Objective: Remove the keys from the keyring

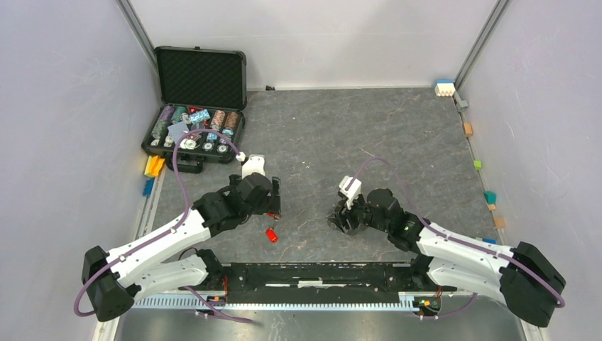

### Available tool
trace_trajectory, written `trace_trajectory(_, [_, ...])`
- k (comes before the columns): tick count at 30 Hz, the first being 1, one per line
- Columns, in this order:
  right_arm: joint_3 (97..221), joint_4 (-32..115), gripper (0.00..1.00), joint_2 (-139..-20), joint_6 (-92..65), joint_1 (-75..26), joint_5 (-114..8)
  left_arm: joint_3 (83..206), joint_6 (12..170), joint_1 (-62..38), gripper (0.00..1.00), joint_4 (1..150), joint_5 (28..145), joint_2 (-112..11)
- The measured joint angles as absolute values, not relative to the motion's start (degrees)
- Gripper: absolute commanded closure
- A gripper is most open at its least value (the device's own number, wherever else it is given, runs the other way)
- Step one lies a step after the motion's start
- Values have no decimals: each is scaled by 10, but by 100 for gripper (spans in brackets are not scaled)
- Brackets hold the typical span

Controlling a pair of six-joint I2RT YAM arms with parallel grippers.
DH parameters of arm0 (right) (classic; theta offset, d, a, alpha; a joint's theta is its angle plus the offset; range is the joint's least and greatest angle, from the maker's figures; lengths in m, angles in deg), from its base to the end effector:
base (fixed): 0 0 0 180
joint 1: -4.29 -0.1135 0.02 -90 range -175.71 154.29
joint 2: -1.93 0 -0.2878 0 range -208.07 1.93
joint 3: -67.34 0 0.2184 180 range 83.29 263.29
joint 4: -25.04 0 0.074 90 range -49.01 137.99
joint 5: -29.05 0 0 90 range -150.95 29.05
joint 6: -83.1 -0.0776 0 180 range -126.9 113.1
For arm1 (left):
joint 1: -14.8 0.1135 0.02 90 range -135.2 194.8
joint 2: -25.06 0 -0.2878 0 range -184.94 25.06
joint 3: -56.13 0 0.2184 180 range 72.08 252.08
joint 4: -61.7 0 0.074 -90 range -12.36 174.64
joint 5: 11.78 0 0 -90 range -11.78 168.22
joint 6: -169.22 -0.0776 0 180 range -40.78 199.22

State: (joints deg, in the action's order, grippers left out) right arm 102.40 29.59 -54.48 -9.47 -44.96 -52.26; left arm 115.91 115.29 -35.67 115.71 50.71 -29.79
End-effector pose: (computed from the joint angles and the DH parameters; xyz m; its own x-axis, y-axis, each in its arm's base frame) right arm 0.1215 0.1590 0.2079 -0.3224 -0.3063 -0.8957 -0.8240 0.5566 0.1063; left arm 0.1330 -0.1048 0.2597 -0.6781 0.0013 -0.7349 0.1141 0.9881 -0.1035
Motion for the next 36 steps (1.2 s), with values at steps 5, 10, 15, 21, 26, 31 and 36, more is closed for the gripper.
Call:
trace_trajectory(5, [1027, 317, 24, -517, -115, -450, -619, 1159, 1159, -357, 0, 1183, 498, -304])
trace_trajectory(10, [1043, 400, 2, -530, -157, -440, -685, 1170, 1188, -356, 0, 1238, 477, -321])
trace_trajectory(15, [1044, 455, 2, -520, -203, -432, -691, 1191, 1195, -356, 0, 1285, 471, -321])
trace_trajectory(21, [1045, 521, 2, -494, -257, -414, -720, 1200, 1195, -356, 0, 1312, 475, -286])
trace_trajectory(26, [1043, 560, 2, -436, -272, -413, -752, 1200, 1195, -356, 0, 1314, 484, -189])
trace_trajectory(31, [1010, 543, 2, -313, -266, -413, -802, 1181, 1194, -356, 0, 1293, 492, -91])
trace_trajectory(36, [988, 540, 2, -251, -261, -413, -853, 1167, 1192, -356, 0, 1280, 502, -49])
